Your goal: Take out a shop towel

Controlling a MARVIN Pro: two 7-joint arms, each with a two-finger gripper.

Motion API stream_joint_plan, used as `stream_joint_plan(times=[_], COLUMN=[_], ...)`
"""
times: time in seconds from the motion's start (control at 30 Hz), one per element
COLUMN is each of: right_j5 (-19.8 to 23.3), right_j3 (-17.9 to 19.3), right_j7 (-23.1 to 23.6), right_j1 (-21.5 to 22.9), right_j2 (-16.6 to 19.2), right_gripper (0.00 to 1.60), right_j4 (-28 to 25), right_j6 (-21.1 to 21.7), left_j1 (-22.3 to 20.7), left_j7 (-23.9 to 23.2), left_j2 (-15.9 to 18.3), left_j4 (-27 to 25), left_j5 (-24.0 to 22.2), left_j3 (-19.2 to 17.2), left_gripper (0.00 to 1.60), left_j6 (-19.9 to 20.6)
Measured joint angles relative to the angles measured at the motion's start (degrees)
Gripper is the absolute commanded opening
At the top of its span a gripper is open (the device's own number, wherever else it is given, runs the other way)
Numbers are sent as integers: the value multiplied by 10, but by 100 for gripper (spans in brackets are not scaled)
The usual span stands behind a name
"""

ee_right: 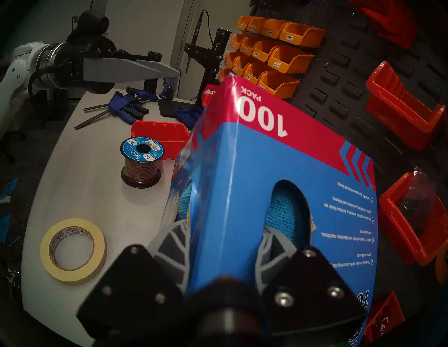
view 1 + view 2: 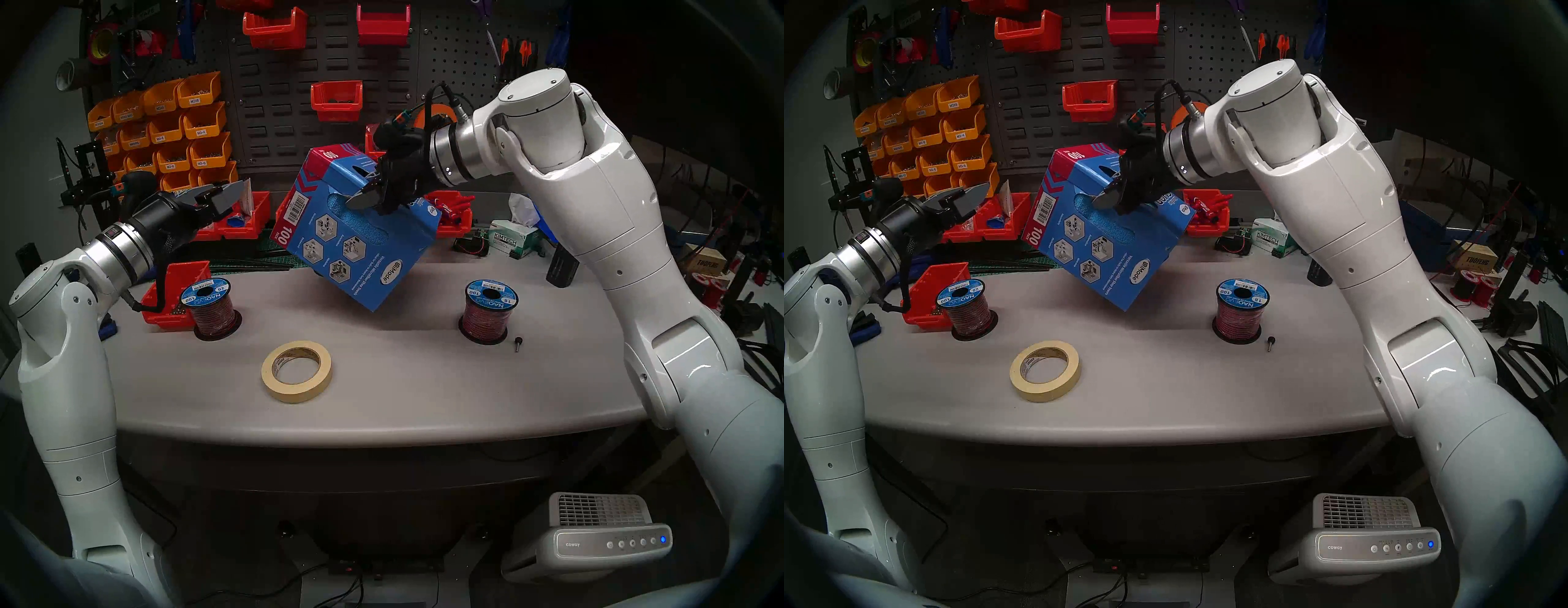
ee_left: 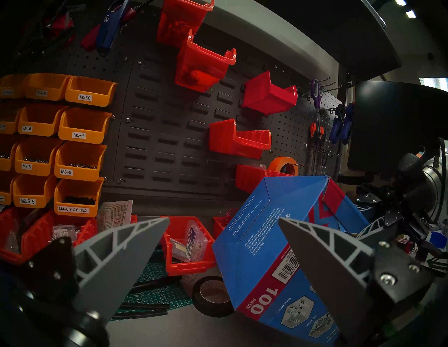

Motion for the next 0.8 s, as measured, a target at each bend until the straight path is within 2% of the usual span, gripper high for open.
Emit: stream_joint_plan(times=[0.3, 0.53, 0.8], right_j5=[40, 94, 162], right_j3=[-32, -46, -57], right_j7=[-39, -79, -85], right_j1=[16, 33, 52], right_j2=[-8, -6, 27], right_gripper=[0, 0, 0], right_j4=[-12, -44, -81], right_j6=[38, 77, 78], left_j1=[3, 3, 3], left_j7=[-2, -6, -12], left_j2=[-7, -12, -18], left_j4=[-4, -9, -21], left_j5=[0, 0, 0], left_j3=[-7, -8, -4], left_gripper=[160, 160, 160], left_j6=[-2, -3, -4])
